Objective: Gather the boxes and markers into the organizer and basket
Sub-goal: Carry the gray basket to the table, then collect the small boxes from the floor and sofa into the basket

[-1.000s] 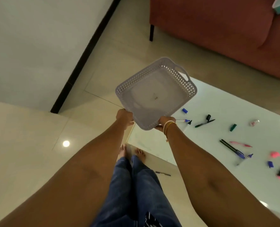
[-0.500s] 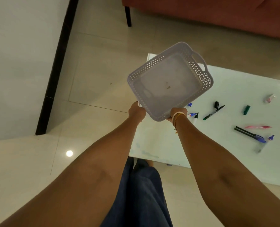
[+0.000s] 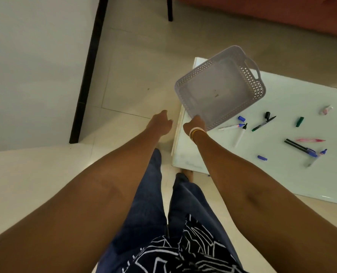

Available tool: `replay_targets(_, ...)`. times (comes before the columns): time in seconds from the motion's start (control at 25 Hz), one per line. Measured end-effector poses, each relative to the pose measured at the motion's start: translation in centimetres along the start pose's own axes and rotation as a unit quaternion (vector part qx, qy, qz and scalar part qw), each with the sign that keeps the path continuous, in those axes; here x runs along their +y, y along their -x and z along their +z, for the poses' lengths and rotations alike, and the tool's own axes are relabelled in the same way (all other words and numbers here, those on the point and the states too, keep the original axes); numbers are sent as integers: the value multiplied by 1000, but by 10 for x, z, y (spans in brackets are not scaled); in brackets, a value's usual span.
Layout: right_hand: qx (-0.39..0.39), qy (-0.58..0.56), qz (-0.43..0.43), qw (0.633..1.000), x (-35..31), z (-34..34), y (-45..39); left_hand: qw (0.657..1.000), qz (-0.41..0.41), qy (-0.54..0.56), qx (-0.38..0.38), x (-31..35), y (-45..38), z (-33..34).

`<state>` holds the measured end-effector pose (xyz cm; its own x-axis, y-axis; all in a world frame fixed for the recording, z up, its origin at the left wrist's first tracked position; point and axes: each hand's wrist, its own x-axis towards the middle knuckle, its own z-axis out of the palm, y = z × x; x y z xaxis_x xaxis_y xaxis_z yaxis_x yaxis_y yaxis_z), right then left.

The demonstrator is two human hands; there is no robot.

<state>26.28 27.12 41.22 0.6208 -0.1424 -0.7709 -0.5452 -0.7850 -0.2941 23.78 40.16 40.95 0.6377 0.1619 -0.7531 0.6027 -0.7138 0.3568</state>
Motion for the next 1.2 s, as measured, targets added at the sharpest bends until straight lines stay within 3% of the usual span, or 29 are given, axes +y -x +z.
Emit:
replay_targets(0.16, -62, 23, 13, 998, -58, 58, 1, 999, -19, -41, -26, -56, -17, -41)
replay_targets(0.32, -100, 13, 19, 995, -136, 103, 2, 996, -32, -78, 0, -114, -38, -114)
replay_targets(0.64, -103, 4, -6, 995, -262, 104, -22, 996, -26, -78, 37, -148, -82, -239)
replay_targets(0.84, -99, 26, -20, 995, -312, 72, -63, 997, -40, -70, 1, -117, -117, -275)
replay_targets(1.0, -108, 35, -15, 993, -346, 13, -116, 994, -12, -103, -23, -51, -166, -318)
replay_targets(1.2, -87, -27, 27, 995, -372, -90, -195, 993, 11, -107, 56, 71, -246, -380)
